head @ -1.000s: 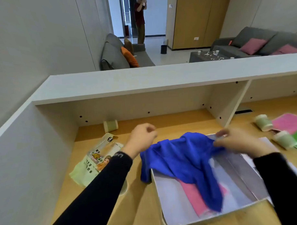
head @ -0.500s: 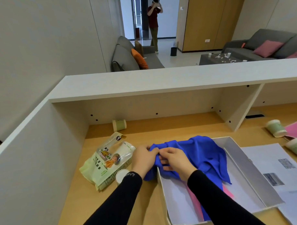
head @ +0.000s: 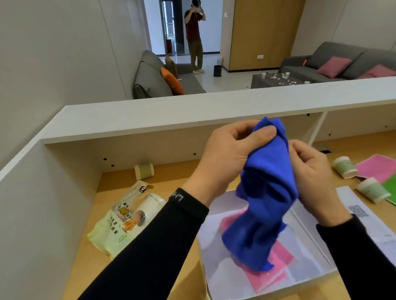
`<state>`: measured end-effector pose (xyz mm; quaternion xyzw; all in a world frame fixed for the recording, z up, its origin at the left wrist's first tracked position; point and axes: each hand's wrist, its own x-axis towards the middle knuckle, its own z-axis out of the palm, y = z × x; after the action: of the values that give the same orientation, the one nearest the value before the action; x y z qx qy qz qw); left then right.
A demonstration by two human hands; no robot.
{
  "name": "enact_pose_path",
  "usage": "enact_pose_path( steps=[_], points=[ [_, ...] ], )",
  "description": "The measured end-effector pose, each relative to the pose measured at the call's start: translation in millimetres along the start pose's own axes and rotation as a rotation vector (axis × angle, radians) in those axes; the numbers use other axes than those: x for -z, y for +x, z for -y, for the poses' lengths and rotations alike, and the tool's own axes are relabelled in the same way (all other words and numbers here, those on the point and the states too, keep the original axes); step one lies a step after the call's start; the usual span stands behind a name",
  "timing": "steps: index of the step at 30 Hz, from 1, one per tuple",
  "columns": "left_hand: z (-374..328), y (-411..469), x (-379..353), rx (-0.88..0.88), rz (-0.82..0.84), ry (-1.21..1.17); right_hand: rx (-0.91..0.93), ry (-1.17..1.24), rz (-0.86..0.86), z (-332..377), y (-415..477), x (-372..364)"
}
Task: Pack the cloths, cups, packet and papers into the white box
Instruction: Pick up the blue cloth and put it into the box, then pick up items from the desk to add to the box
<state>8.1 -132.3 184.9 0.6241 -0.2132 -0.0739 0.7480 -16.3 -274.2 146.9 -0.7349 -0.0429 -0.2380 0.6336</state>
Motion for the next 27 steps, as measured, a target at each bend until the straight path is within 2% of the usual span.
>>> enact_pose_path(
  steps=[2,4,7,9,11,13,16,18,22,27],
  points=[
    [8.8,4.1,-6.9,0.026,-0.001,0.018,0.045,-0.052,-0.068,-2.4,1.0,17.8],
    [25.9,7.1,-4.5,0.081,-0.027,0.136,-0.007,-0.204,-0.051,-22.6,1.6,32.0],
    [55.2,5.7,17.3,0.199,-0.139,0.263,-0.303,-0.495,0.153,-64.3,0.5,44.5],
    [70.5,0.8,44.6,0.278,-0.274,0.279,-0.422,-0.619,0.200,-78.7,-0.8,41.0],
    [82.1,-9.1,79.0,0.345,-0.388,0.301,-0.416,-0.560,0.189,-76.6,1.9,20.1],
    [92.1,-23.2,112.5,0.411,-0.469,0.325,-0.373,-0.472,0.255,-66.0,2.7,-19.0],
    [106.9,-49.6,154.7,0.530,-0.573,0.392,-0.394,-0.240,0.451,-55.4,-3.6,-96.5],
    [113.8,-66.7,174.5,0.596,-0.634,0.401,-0.533,-0.122,0.612,-57.2,-14.4,-146.9],
    [124.4,-102.3,191.2,0.743,-0.632,0.553,-0.814,-0.314,0.825,-85.7,-40.2,-212.6],
    [141.7,-130.5,189.6,0.932,-0.546,0.433,-1.006,-0.461,0.947,-119.5,-61.2,-233.4]
  ],
)
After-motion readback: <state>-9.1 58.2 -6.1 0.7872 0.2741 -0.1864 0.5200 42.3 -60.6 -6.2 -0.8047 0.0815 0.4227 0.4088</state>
